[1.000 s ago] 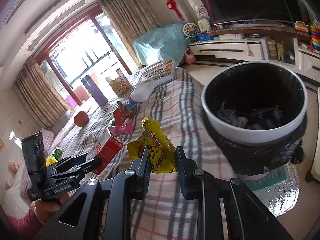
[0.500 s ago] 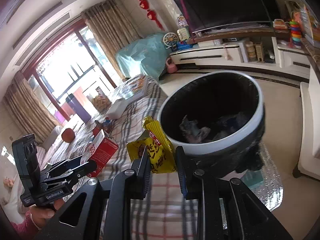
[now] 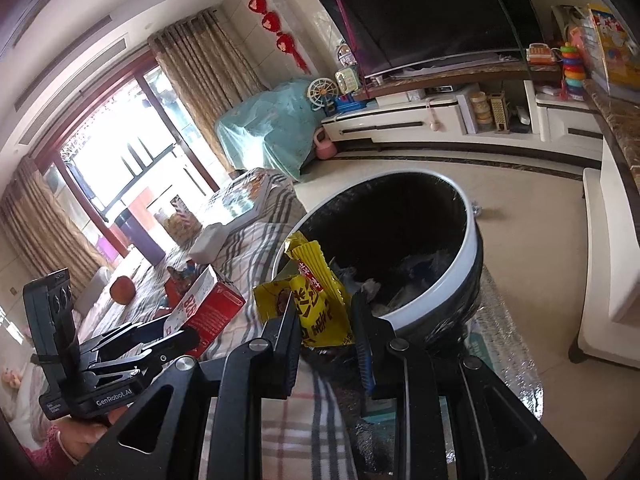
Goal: Collect trash
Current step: 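Carry the milk carton and yellow snack bag over the black bin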
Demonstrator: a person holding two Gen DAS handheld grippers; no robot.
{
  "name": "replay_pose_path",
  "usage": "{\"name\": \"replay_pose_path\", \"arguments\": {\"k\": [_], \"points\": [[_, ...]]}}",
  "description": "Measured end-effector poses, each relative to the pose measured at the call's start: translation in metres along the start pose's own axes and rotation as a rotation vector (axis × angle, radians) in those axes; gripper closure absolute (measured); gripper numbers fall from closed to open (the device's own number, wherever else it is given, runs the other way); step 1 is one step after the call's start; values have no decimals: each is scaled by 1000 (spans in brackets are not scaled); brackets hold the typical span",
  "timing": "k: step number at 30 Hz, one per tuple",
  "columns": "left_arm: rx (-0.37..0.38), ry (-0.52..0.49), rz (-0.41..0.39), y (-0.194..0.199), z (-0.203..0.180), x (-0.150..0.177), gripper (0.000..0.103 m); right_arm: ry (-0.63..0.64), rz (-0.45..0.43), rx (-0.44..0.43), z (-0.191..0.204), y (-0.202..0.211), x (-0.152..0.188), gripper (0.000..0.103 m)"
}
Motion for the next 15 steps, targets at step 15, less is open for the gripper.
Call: {"name": "replay_pose_path", "arguments": {"k": [15], "points": [[20, -39, -15, -15, -19, -29, 50, 18, -19, 32, -7, -7, -23, 77]]}}
Point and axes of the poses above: each gripper's, at about its wrist camera, not at the fingertips, and y roughly against the way its jaws point, z to its left, x to its underside, the point moved 1 cm from there along -y, roughly the way its jaws point, and after that the axes turned 4 degrees about x, right-handed, at the moved point
